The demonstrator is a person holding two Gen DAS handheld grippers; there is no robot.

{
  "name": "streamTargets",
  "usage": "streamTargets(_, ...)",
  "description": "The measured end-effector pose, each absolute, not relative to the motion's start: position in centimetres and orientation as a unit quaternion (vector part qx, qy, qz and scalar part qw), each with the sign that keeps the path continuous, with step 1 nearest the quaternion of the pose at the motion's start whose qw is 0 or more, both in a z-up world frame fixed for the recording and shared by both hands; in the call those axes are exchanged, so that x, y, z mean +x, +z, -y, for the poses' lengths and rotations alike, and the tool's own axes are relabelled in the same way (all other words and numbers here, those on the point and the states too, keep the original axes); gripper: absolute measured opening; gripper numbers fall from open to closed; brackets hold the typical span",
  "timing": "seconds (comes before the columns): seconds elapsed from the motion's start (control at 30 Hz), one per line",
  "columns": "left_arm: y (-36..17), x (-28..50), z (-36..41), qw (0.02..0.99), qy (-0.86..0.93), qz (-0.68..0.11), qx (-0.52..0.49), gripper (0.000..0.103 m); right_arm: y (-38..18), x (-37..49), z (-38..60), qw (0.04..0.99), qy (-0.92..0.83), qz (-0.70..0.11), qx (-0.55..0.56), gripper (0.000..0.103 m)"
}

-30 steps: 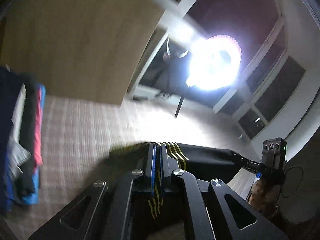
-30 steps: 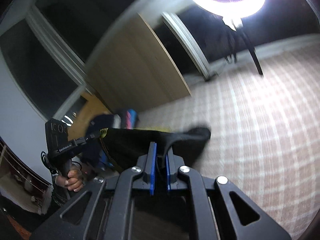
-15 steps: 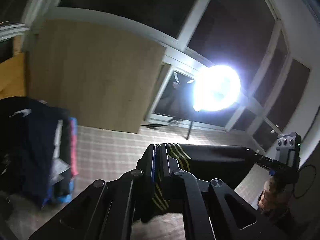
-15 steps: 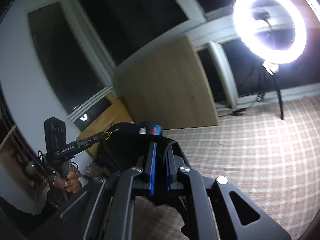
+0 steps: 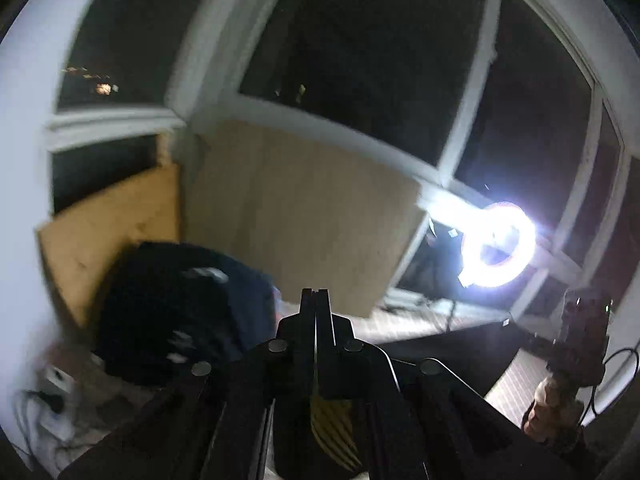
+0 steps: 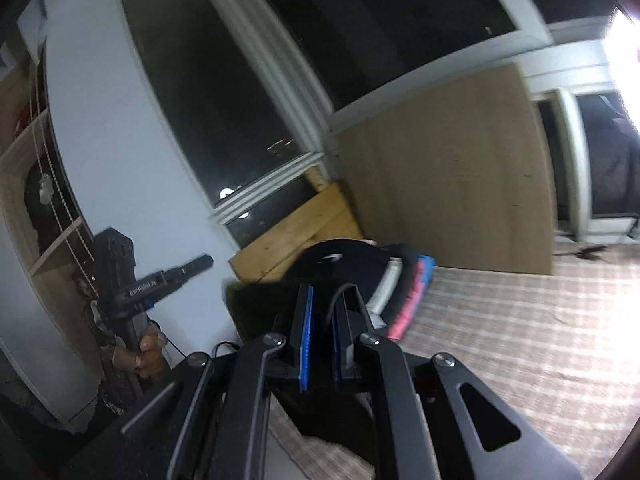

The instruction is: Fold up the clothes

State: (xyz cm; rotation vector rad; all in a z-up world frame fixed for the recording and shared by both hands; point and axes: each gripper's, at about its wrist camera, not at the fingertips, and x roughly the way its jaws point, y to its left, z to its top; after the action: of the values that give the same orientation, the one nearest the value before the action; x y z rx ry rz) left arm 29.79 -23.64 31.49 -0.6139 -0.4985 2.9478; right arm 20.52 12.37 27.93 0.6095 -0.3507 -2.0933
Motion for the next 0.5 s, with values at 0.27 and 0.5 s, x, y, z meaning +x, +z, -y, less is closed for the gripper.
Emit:
streamTargets(0.27, 24.6, 27.6, 29.8, 0.035, 0.947, 0.144, -0.284, 0.000, 22.3, 17.7, -7.4, 0.368, -0.861, 0.136, 0.324, 0.008)
streamTargets(0.5, 15.2, 22.5, 24.4, 0.120, 0.905, 0.157, -0.377, 0.000, 18.3, 16.1, -12.7, 0.278, -0.877, 0.152, 0.361, 0.008)
